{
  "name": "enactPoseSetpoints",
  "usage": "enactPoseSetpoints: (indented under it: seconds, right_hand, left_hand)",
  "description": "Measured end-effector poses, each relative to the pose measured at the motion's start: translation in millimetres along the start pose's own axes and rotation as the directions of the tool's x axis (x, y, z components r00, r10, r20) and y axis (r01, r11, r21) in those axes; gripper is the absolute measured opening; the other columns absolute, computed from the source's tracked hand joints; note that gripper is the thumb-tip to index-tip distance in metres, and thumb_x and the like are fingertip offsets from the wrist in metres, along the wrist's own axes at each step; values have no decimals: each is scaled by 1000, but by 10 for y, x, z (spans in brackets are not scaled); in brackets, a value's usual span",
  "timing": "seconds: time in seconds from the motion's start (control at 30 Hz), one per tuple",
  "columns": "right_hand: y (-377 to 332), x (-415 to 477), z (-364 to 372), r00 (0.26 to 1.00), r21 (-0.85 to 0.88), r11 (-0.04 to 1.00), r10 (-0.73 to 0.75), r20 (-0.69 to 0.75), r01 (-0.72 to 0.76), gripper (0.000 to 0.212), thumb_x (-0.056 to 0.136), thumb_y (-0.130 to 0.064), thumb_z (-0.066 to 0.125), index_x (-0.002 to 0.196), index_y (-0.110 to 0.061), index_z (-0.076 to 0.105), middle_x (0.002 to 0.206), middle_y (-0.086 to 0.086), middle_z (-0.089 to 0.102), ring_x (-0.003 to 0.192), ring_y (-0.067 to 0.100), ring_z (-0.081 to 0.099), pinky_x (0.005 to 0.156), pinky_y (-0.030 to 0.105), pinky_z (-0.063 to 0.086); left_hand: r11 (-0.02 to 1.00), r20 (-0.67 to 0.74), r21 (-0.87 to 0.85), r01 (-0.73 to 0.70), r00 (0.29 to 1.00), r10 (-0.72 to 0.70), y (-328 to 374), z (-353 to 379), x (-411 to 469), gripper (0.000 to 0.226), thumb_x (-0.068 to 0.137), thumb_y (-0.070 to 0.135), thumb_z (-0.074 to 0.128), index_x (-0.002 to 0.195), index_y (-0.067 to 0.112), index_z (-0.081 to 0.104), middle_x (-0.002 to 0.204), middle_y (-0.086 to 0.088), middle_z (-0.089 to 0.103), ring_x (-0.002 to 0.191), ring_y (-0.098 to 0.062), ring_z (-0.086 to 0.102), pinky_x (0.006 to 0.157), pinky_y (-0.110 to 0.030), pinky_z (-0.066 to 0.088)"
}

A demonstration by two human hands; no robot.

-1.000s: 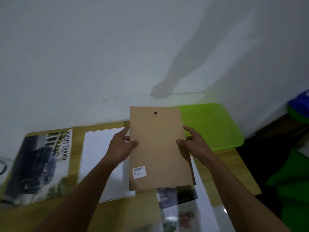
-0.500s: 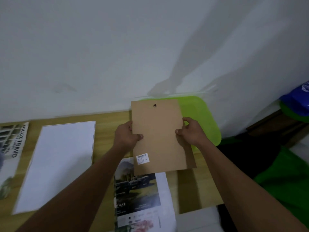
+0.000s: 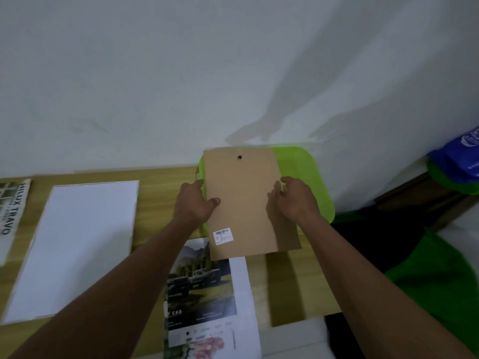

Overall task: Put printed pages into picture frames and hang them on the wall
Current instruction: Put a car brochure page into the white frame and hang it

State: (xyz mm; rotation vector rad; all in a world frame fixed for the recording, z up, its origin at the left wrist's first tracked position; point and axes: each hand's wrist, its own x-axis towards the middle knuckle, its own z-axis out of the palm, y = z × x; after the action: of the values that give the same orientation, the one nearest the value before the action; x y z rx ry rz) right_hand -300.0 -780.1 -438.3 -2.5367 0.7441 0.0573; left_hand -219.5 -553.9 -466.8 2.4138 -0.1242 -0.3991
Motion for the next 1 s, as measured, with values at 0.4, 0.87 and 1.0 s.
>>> enactPoseSetpoints:
  seconds: [0.4, 0.87, 1.0]
  right_hand:
    - [-1358, -748, 377, 968, -67, 970, -224, 115, 233, 43, 98, -32, 53, 134, -7, 54, 130, 13, 59, 119, 30, 56, 92, 37, 49]
    - [-2598, -1602, 2101, 923, -127, 970, -151, 354, 208, 41, 99, -35, 51, 130, -9, 53, 132, 10, 51, 125, 30, 50, 93, 39, 45]
    - [-2662, -1753, 2387, 947, -250, 950, -107, 304, 187, 37, 99, -34, 51, 125, -6, 53, 129, 12, 43, 122, 31, 45, 90, 42, 47]
  left_hand:
    - [993, -125, 43, -114, 985, 119, -921, -1134, -600, 46, 86, 42, 67, 120, 10, 64, 115, -7, 66, 107, -19, 62, 86, -28, 43]
    - [977, -46, 210, -28, 998, 39, -2809, -1979, -797, 54, 86, 38, 68, 128, 7, 58, 129, -12, 60, 119, -29, 55, 98, -37, 42]
    - [961, -4, 277, 29, 1000, -29, -3114, -1971, -847, 61, 86, 38, 68, 134, 5, 50, 140, -12, 51, 129, -30, 46, 105, -39, 37]
